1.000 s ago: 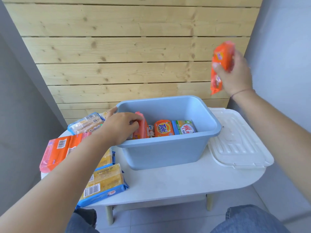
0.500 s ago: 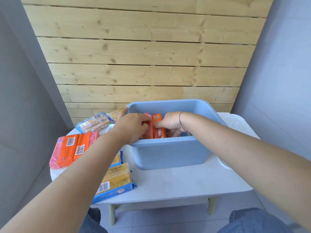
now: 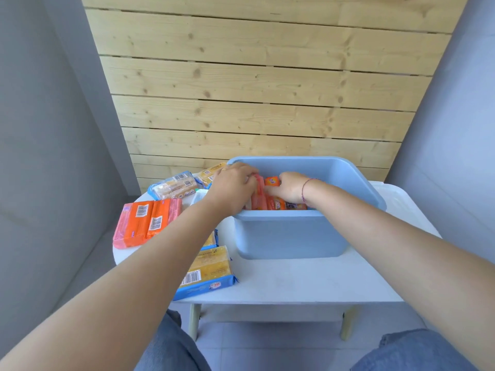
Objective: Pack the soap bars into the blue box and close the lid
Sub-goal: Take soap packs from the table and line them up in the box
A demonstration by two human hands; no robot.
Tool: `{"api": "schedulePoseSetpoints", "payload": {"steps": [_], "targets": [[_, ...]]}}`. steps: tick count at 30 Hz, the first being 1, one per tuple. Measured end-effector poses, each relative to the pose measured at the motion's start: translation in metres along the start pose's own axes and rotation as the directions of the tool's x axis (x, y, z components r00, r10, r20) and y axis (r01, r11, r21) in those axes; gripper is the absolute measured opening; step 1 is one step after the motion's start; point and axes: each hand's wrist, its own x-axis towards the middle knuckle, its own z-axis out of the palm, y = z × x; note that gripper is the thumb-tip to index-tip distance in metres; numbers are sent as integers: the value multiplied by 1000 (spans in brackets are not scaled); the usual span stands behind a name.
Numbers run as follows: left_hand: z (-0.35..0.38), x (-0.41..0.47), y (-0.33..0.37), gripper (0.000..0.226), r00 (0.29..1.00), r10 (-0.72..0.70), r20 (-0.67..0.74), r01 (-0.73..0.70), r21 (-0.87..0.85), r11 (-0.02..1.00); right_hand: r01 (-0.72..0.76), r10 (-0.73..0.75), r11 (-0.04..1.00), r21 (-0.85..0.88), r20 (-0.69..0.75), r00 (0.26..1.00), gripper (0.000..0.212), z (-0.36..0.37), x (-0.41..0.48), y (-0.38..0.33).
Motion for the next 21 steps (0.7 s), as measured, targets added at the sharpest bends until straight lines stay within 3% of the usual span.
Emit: {"api": "schedulePoseSetpoints", "payload": {"steps": [3,4,6,8,9,10,11,13,15,21], "targets": [[-14,-7,-3,39,998,-39,42,43,-113,993,123,-128,992,-37,-322,938,46,-3,-24,-23],[-21,-11,-6,38,996,-44,84,54,-131,990,226,-211,974,-25,-478,853,34,2,-39,-32],[-33,-14,-9,30,987,-66,144,87,-151,985,475,-368,877,-75,-741,562,20,23,-72,-43],[-44,-15,-13,33,985,-81,150,103,-145,984,670,-569,709,-221,-740,358,17,58,-107,-53],[-45,-14,-13,37,984,-85,157,105,-121,987,715,-695,628,-306,-634,339,18,78,-113,-54],[-47,-15,-14,41,981,-87,173,103,-87,991,731,-797,573,-369,-457,394,21,99,-112,-56],[-46,-16,-13,42,977,-81,198,94,-56,994,722,-829,559,-408,-243,504,27,115,-107,-57],[-41,-18,-12,43,964,-61,258,70,-24,997,682,-747,581,-444,40,663,50,139,-89,-59],[-36,-22,-12,43,954,-24,300,32,-21,999,654,-710,611,-446,55,702,65,152,-73,-63],[-21,-29,-18,41,943,64,326,-45,-65,997,596,-712,645,-478,-93,695,72,171,-56,-68]]}}
